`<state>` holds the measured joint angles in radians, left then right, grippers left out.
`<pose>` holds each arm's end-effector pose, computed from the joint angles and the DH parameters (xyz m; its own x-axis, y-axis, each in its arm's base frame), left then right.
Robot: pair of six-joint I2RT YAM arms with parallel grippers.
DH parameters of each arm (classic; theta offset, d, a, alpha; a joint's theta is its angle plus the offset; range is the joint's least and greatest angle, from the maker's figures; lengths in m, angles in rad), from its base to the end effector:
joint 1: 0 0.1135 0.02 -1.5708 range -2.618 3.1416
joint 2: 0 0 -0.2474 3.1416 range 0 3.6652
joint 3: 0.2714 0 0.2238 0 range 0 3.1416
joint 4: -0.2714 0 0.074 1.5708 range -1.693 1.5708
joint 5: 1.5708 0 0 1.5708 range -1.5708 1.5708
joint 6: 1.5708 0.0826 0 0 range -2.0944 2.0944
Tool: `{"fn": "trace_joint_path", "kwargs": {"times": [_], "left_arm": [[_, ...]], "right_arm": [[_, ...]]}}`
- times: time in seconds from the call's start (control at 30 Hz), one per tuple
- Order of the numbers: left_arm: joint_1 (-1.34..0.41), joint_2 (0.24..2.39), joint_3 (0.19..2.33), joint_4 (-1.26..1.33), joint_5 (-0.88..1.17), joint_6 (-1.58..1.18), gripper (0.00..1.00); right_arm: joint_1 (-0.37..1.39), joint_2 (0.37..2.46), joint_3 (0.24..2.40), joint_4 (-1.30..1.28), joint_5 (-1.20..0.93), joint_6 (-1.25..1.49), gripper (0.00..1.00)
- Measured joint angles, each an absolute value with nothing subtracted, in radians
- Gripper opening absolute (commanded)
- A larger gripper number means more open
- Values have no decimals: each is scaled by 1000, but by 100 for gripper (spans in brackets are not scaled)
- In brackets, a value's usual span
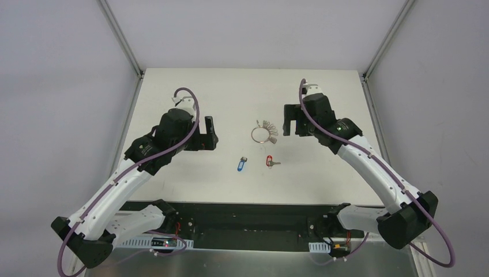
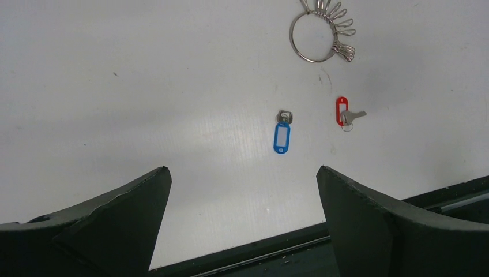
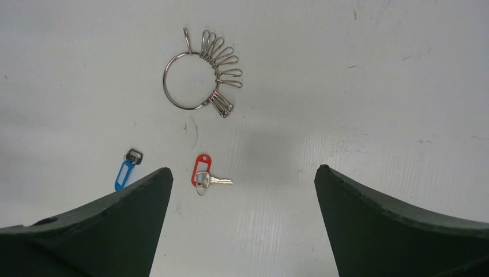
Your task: Put the keys on the keyring
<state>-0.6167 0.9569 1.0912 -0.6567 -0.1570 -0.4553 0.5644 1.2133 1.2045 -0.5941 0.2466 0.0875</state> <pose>0.1853 -0.1155 0.3264 -0.5682 -0.1296 -0.8126 0.2348 0.9210 -0.3110 0.2444 0.1309 0.3160 -0.5077 -0.2211 -0.8326 -0.3056 0.9499 -0.0659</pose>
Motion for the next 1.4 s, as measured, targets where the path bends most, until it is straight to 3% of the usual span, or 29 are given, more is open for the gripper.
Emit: {"fn": "trace_joint_path", "kwargs": {"times": [0.17, 0.23, 0.33, 0.53, 0.73, 1.4], "left_arm": [[-616, 912, 1061, -665, -158, -419, 100], [-617, 910, 1051, -665, -157, -408, 100], [-617, 911, 1037, -669, -157, -402, 100], [-616, 910, 1031, -672, -133, -398, 100], [-617, 899, 1009, -672, -120, -396, 100], [-615, 890, 999, -672, -83, -379, 100]], "right_arm": [[565, 1247, 1173, -566, 188, -25, 93], [564, 1268, 1171, -552, 161, -67, 84], [564, 1306, 1164, -527, 114, -121, 61], [565, 1455, 1169, -500, -4, -178, 48], [565, 1612, 1185, -496, -51, -204, 44], [579, 1791, 1258, -440, -76, -249, 36]]}}
